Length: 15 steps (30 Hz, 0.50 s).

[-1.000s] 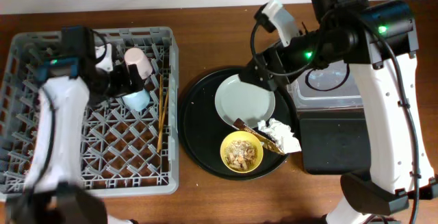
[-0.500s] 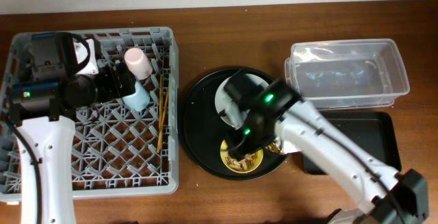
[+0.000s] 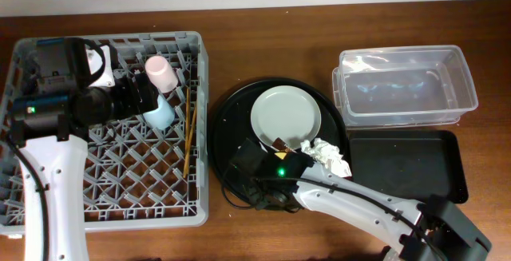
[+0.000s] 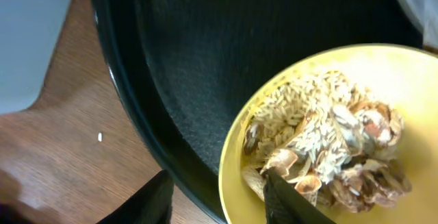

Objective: Sort waste into correct bins and load items into the dishwasher rack
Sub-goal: 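Grasp the yellow bowl of nut shells with the right gripper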

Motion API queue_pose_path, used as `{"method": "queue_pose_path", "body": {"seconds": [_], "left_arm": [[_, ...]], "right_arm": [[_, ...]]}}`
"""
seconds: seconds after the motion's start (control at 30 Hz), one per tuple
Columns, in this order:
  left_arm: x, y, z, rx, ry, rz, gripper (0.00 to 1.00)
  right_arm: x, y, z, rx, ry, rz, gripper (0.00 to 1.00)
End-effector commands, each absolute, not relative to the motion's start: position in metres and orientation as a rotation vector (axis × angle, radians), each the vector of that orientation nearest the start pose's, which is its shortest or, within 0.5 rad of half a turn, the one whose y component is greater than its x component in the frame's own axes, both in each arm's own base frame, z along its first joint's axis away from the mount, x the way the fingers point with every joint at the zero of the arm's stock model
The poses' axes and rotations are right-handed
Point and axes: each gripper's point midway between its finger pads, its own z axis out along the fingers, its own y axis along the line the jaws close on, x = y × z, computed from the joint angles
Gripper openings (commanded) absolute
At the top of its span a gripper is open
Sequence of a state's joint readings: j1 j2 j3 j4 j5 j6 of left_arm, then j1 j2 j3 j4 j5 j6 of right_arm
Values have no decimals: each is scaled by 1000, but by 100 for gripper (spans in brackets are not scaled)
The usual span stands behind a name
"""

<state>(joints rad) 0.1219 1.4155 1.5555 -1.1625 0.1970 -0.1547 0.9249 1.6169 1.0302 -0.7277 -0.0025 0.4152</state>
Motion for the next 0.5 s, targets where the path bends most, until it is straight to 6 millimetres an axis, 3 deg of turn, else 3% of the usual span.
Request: {"method": "queue_pose_path", "body": {"seconds": [0.0,0.1,0.17,0.23,0.33,0.47], "left_arm": [[342,10,264,-303,2558,-263,99],[342,11,264,-303,2559,-263,99],[342,11,264,-303,2559,-263,99],[342,11,264,-303,2559,-263,99],[342,11,264,-303,2559,-263,99],[342,10,264,-303,2558,-263,99]], "right_arm": [[197,264,53,-777,2826,233,99],[195,268,53,-781,2829,265,99],[195,268,53,-780,2830,265,49],[198,272,54,-765,2817,282,32],[202,277,54,-761,2797,299,25],[201,273,31,-774,2852,233,16]]}}
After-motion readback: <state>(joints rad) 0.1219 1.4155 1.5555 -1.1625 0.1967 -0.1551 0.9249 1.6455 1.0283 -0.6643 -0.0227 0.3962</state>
